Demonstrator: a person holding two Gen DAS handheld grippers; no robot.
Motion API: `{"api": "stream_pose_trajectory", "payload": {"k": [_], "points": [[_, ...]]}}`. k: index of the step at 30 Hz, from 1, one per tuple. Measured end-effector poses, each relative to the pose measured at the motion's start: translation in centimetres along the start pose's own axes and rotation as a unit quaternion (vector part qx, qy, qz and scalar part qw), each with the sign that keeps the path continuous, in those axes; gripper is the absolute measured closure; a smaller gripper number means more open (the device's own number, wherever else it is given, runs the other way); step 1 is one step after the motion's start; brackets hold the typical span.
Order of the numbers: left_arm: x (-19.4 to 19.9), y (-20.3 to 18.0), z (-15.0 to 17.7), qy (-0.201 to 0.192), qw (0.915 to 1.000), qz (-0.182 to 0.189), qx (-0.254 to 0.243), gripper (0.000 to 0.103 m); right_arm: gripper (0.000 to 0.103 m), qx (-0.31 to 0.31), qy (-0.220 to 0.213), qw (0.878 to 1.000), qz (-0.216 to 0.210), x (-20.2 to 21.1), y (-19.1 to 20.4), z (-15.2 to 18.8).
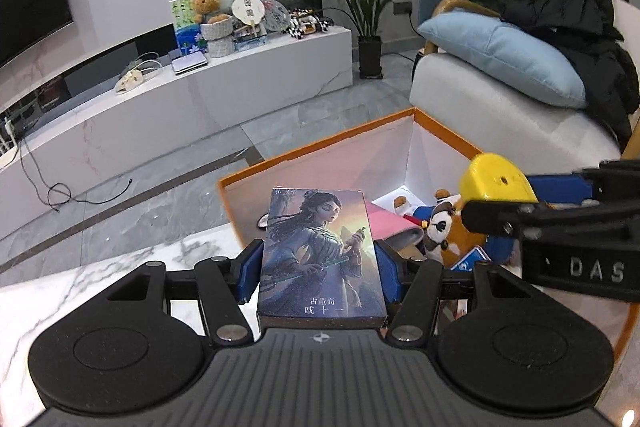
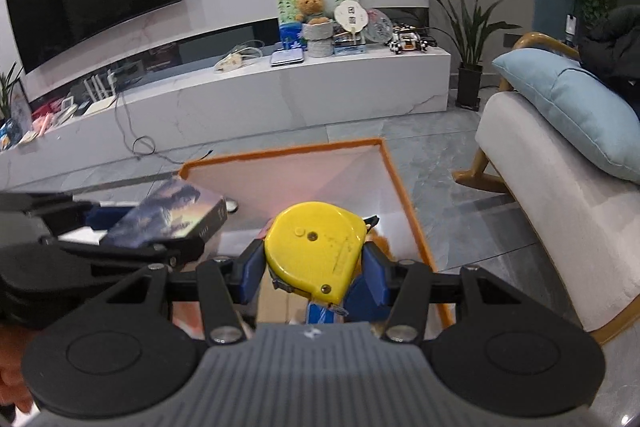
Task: Organize objects
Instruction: 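Lower the book and tape measure into the orange box and open both tools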
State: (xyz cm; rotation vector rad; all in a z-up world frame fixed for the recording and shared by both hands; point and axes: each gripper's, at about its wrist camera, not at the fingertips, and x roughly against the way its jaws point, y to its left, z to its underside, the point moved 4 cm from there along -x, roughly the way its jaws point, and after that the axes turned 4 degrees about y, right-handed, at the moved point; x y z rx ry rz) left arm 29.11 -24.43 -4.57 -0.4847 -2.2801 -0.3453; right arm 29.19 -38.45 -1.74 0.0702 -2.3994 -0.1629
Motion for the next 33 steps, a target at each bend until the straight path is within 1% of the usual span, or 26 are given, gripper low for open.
{"api": "stream_pose_trajectory", "payload": {"k": [5, 9, 12, 17, 22, 24, 25, 26, 27, 33], "points": [[-2.4, -0.9, -0.2, 0.023, 0.9995, -0.015, -0.015, 0.036, 0.049, -0.019, 0.011, 1.0, -0.008, -2.0, -0.6, -0.8], [-4.0, -1.4, -0.2, 0.042, 0.9985, -0.028, -0.021, 0.036, 0.049, -0.008, 0.022, 1.0, -0.017, -3.5, -0.3, -0.8], [-4.7, -1.6, 0.0, 0.051, 0.9979, -0.032, -0.022, 0.036, 0.049, -0.004, 0.027, 1.0, -0.013, -4.3, 0.0, -0.8], [-4.8, -1.7, 0.0, 0.058, 0.9971, -0.038, -0.032, 0.036, 0.049, -0.011, 0.033, 0.999, -0.011, -5.0, -0.1, -0.6], [-4.8, -1.7, 0.1, 0.062, 0.9969, -0.034, -0.033, 0.035, 0.048, -0.01, 0.033, 0.999, -0.006, -5.0, -0.1, -0.6], [-4.6, -1.6, -0.1, 0.062, 0.9974, -0.025, -0.029, 0.029, 0.043, -0.01, 0.027, 1.0, -0.005, -4.7, -0.1, -0.7], [-4.5, -1.5, -0.1, 0.061, 0.9977, -0.02, -0.024, 0.027, 0.038, -0.008, 0.021, 1.0, -0.007, -4.5, 0.0, -0.8], [-4.2, -1.4, -0.2, 0.059, 0.998, -0.016, -0.018, 0.021, 0.037, -0.007, 0.017, 1.0, -0.008, -4.3, 0.0, -0.9], [-4.0, -1.3, -0.3, 0.056, 0.9982, -0.013, -0.014, 0.018, 0.036, -0.006, 0.013, 1.0, -0.009, -4.0, 0.0, -1.0], [-1.7, -1.5, -1.0, 0.03, 0.9995, -0.01, 0.0, 0.014, 0.034, -0.01, -0.009, 1.0, -0.018, -2.1, 0.0, -1.5]]}}
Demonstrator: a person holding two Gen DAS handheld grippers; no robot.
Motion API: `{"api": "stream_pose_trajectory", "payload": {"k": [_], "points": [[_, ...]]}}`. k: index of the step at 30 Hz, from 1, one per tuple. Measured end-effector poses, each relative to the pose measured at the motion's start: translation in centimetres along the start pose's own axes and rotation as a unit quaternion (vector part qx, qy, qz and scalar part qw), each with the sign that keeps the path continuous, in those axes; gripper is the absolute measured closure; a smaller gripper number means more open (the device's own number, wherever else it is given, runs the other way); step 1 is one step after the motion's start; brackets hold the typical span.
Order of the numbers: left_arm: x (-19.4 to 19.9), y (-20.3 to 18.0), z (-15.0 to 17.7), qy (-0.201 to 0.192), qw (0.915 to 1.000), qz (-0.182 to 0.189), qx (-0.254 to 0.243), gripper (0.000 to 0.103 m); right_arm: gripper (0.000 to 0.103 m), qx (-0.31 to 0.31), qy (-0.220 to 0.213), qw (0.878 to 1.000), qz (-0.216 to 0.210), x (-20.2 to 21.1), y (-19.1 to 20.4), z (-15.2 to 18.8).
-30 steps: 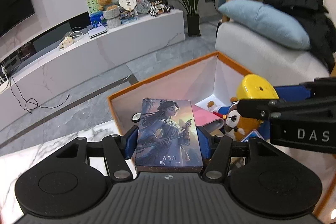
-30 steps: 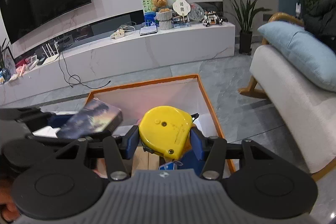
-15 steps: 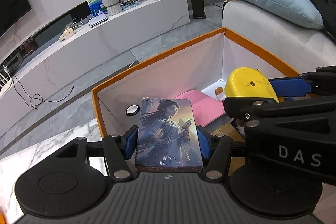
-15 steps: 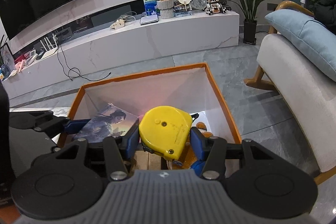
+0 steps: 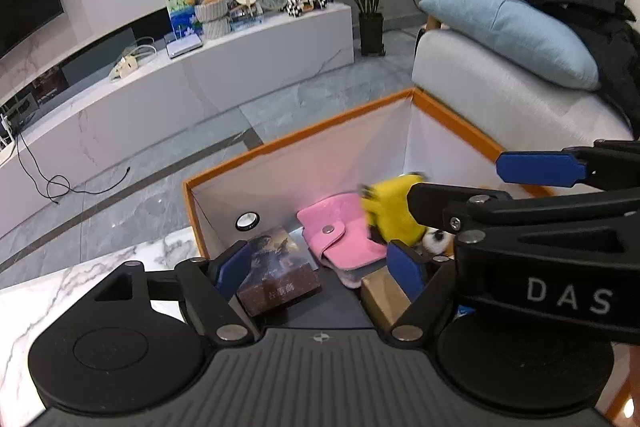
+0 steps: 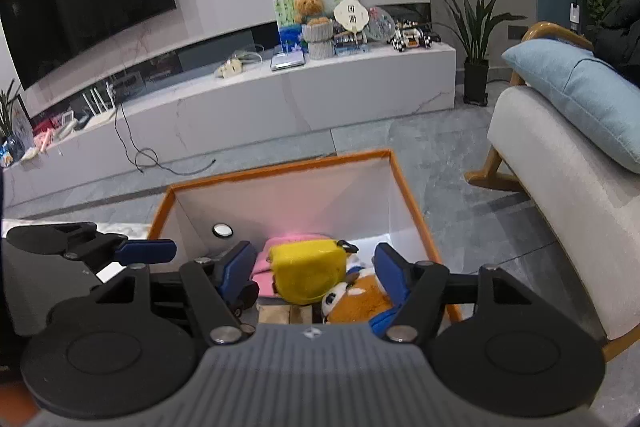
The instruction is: Organize objects
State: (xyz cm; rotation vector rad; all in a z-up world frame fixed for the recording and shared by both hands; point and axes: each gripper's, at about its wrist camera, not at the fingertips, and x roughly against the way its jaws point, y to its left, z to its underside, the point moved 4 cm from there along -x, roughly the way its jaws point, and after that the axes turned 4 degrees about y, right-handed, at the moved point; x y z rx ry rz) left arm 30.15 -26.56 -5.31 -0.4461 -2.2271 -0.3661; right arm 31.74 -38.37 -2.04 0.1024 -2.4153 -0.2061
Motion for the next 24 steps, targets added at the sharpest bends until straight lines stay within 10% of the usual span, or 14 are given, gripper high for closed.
{"api": "stream_pose_trajectory", "payload": {"k": [24], "points": [[9.0, -3.5, 2.7, -0.051, 0.9945, -0.013, 0.091, 0.0, 0.015, -0.003, -0.036, 0.999, 0.013, 9.8, -1.2, 1.4]]}}
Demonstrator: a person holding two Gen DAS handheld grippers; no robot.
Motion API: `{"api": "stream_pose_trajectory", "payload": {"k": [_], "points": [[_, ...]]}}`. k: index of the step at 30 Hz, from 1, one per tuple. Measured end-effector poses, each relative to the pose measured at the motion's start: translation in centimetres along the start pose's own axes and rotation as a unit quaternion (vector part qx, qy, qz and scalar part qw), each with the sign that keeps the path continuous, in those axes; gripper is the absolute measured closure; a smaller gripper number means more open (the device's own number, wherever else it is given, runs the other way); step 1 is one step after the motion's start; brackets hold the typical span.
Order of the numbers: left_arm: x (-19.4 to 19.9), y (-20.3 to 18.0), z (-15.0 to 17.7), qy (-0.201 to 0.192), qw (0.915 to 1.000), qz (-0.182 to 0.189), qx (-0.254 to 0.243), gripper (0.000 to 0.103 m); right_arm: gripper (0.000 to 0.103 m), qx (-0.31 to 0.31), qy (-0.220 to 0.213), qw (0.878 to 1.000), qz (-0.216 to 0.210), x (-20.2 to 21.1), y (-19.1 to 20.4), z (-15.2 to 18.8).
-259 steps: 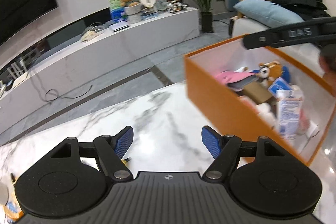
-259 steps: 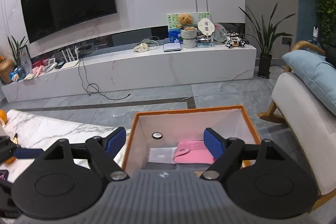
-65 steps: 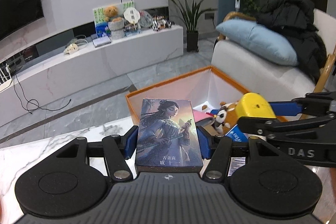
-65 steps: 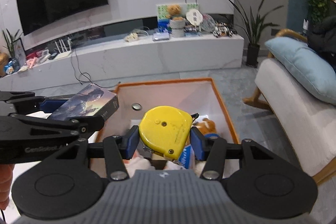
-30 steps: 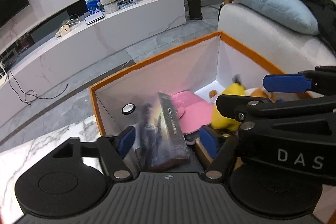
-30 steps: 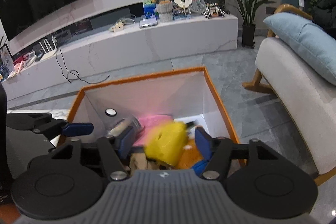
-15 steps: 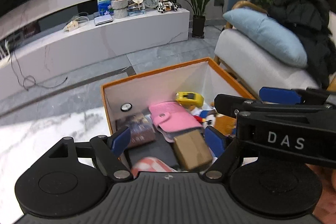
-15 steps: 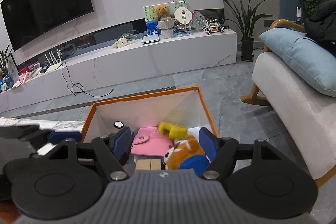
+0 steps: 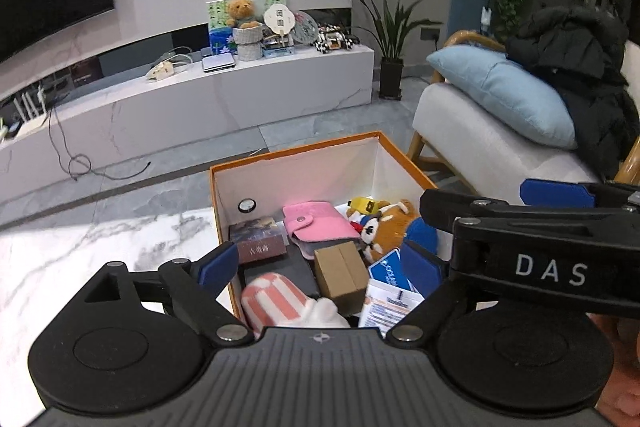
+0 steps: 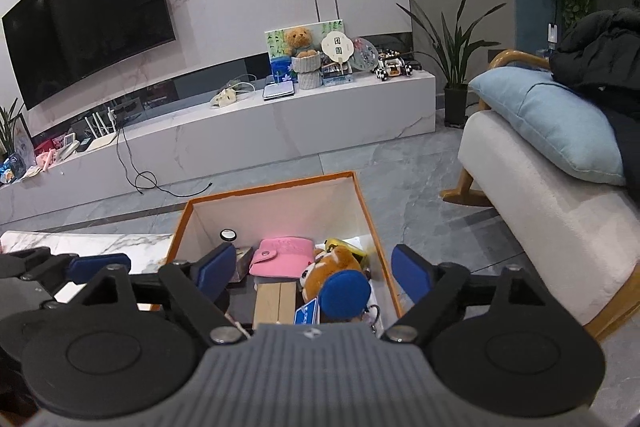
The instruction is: Organize objects
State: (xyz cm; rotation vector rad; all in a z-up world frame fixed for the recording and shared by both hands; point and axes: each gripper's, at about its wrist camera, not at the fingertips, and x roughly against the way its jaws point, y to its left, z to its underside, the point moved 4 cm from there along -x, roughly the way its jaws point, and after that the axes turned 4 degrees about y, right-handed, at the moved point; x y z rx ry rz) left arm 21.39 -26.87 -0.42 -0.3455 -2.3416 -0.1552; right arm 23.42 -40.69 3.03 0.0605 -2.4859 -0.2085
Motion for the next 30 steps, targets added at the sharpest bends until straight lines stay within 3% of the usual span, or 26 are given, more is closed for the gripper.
{"api": "stream_pose_trajectory", "payload": {"k": [3, 10, 18, 30], "points": [[0.4, 0.4, 0.8, 0.007, 0.9997, 0.005, 0.021, 0.0, 0.013, 0.009, 0.0, 1.0, 0.002, 0.9, 0.2, 0.5], [1.0, 1.8, 3.4, 0.024, 0.9972, -0.032, 0.063, 0.0, 0.005, 0.049, 0.008, 0.998, 0.029, 2.2, 1.3, 2.2], [1.1, 2.4, 6.3, 0.034, 0.9968, -0.048, 0.054, 0.0, 0.003, 0.055, 0.048, 0.996, 0.049, 2.4, 2.5, 4.9], [2.2, 5.4, 7.9, 0.032, 0.9944, -0.06, 0.081, 0.0, 0.001, 0.086, 0.065, 0.991, 0.08, 2.9, 2.8, 6.8]]}}
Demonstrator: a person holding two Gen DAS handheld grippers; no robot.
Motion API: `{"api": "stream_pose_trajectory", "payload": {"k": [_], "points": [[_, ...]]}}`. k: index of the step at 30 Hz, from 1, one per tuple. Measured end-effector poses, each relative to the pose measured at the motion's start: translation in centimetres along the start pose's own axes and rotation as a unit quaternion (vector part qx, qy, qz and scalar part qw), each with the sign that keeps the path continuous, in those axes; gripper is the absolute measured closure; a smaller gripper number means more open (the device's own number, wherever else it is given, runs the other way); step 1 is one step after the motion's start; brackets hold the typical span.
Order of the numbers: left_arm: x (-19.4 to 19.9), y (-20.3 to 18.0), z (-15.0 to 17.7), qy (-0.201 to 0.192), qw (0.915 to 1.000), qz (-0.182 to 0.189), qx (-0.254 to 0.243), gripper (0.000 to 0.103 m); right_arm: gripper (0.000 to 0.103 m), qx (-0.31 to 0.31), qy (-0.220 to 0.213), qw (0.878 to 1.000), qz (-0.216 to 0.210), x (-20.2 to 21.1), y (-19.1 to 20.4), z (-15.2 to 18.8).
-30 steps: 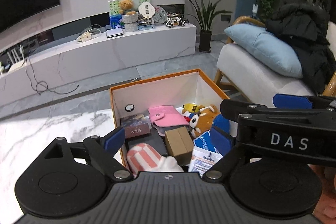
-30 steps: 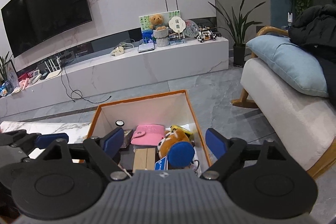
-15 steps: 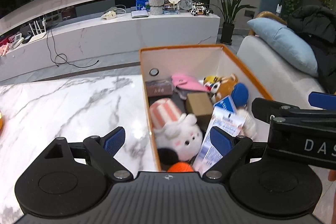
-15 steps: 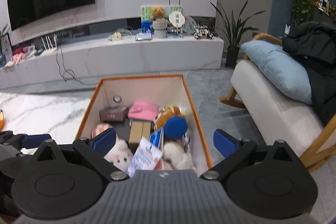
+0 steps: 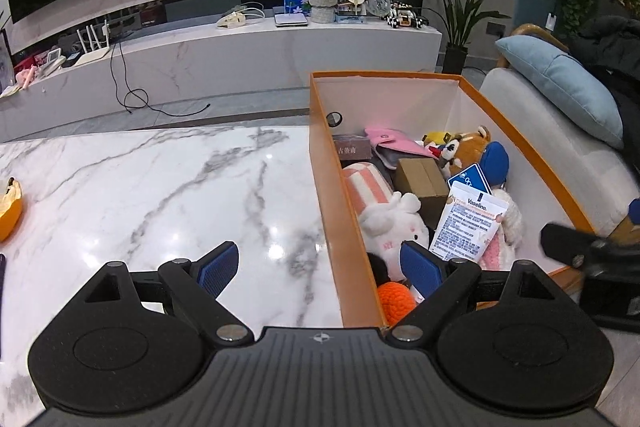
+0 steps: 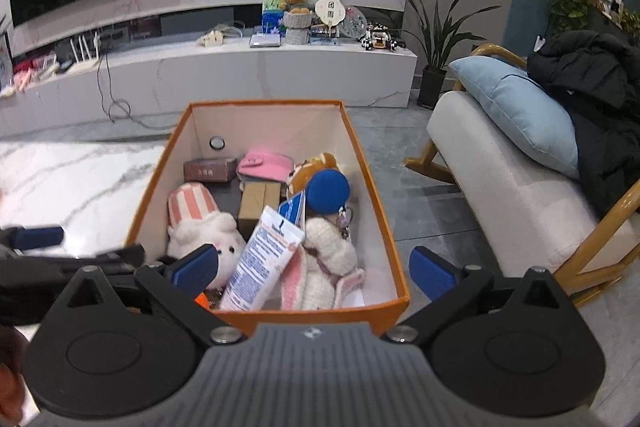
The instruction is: Organize objects
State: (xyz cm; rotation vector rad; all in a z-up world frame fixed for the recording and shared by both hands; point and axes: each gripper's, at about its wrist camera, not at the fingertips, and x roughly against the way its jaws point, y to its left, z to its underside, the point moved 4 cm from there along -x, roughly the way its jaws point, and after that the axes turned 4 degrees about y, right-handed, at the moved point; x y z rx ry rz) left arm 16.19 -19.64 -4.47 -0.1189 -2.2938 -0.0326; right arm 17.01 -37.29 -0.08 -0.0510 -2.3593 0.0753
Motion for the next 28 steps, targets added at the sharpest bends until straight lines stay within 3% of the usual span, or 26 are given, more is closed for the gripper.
{"api": "stream_pose_trajectory", "payload": {"k": [28], "points": [[0.23, -0.37, 0.3, -0.005, 0.9999, -0.009, -0.012, 0.0, 0.001, 0.001, 0.014, 1.0, -0.002, -1.21, 0.35, 0.37]]}}
